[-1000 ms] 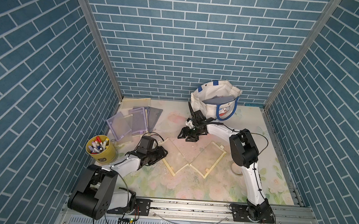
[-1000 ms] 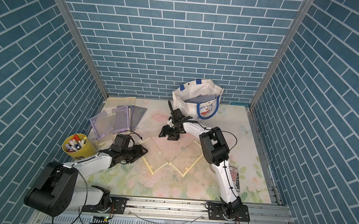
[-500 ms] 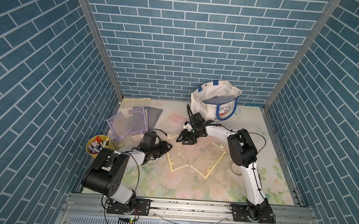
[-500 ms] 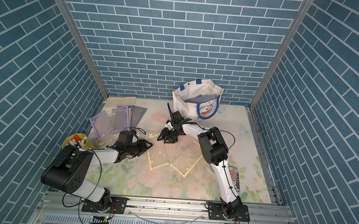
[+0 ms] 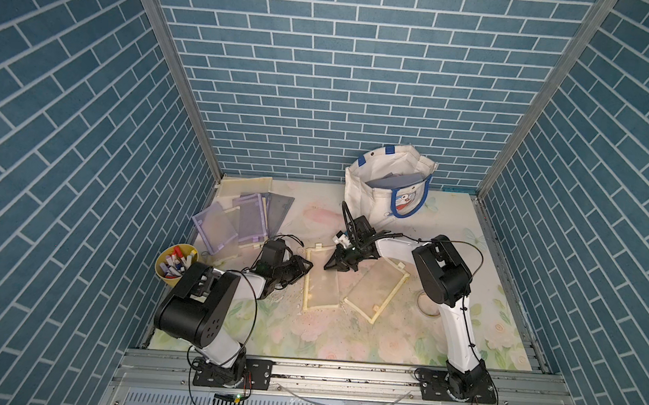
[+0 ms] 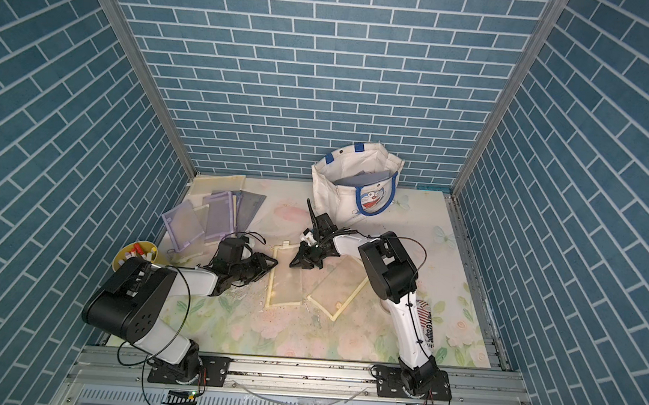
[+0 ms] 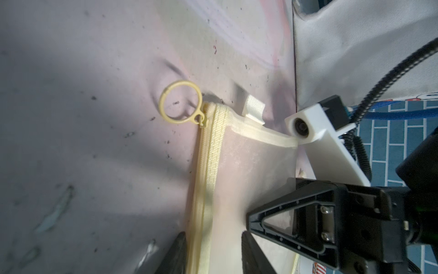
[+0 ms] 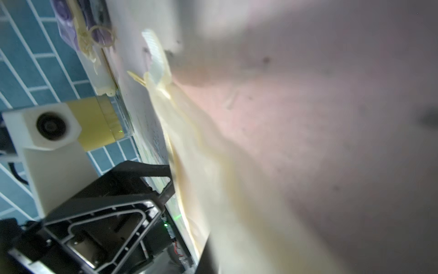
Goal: Put the pencil pouch into the canvas bag
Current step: Pick up the pencil pouch from the center of the board, then place the pencil pouch in the canvas bag.
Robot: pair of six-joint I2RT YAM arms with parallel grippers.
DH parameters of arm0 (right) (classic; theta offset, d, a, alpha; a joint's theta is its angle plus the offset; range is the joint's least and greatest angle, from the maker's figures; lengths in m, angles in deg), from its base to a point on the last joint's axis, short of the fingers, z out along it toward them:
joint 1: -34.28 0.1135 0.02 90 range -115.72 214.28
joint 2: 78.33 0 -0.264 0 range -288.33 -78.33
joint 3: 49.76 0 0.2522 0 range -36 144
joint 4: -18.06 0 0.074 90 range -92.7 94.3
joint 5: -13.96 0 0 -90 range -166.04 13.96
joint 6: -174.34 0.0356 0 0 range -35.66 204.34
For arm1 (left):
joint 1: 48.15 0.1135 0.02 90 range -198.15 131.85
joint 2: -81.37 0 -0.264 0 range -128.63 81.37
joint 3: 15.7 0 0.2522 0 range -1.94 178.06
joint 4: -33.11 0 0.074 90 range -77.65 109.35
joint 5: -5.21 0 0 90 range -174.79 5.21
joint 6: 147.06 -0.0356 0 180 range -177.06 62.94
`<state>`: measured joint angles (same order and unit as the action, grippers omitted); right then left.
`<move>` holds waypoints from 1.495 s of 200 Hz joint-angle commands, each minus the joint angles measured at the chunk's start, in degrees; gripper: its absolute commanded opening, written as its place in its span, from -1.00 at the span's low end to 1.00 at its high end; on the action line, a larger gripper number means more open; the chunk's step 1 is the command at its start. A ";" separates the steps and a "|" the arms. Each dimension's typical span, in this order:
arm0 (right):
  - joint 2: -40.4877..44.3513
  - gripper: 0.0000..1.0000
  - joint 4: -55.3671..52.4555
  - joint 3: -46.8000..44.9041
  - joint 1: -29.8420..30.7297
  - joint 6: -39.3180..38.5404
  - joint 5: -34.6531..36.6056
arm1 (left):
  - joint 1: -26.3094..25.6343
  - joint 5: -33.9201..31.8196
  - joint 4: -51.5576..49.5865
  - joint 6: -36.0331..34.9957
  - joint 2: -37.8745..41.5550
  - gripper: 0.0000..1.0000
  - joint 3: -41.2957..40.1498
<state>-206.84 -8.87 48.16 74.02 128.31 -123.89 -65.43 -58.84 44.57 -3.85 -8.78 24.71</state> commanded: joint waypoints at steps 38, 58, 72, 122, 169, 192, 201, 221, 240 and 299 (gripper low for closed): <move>11.98 -1.00 -1.50 -2.05 0.08 -0.06 3.38 | -1.67 -6.53 -23.85 -4.43 10.73 0.24 0.47; 16.84 -1.00 -4.79 -0.19 -0.24 -0.82 5.16 | -3.15 -10.19 -31.66 -8.83 17.79 0.51 3.54; 20.04 -1.00 -8.08 2.31 -0.79 -1.35 7.63 | -4.49 -12.69 -35.77 -11.57 21.91 0.71 5.55; 24.88 -1.00 -17.21 17.49 -6.20 0.19 14.53 | -10.96 -20.20 -41.69 -17.48 28.17 0.99 9.33; 18.56 -1.00 -21.55 40.18 -15.31 3.79 18.24 | -19.44 -29.19 -44.77 -20.62 25.78 0.99 13.02; 12.23 -1.00 -22.36 51.98 -18.55 5.72 17.89 | -24.00 -32.51 -46.32 -22.66 24.34 0.99 16.17; 9.89 -1.00 -23.02 56.21 -19.49 6.47 18.75 | -25.71 -33.75 -47.11 -23.26 23.70 0.99 17.35; 6.83 -1.00 -21.24 60.63 -21.50 8.77 21.65 | -28.49 -35.40 -47.86 -24.21 22.38 0.99 19.35; 5.19 -1.00 -18.60 60.68 -23.55 10.76 24.69 | -30.80 -36.61 -47.93 -24.35 21.41 0.99 20.78; -2.84 -1.00 -12.89 61.09 -26.83 13.08 26.30 | -33.50 -36.15 -46.50 -22.74 18.41 0.99 23.22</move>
<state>-207.17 -25.11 106.76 47.86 138.60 -99.04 -97.93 -93.98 -1.25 -26.91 10.63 46.17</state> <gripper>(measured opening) 0.044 0.994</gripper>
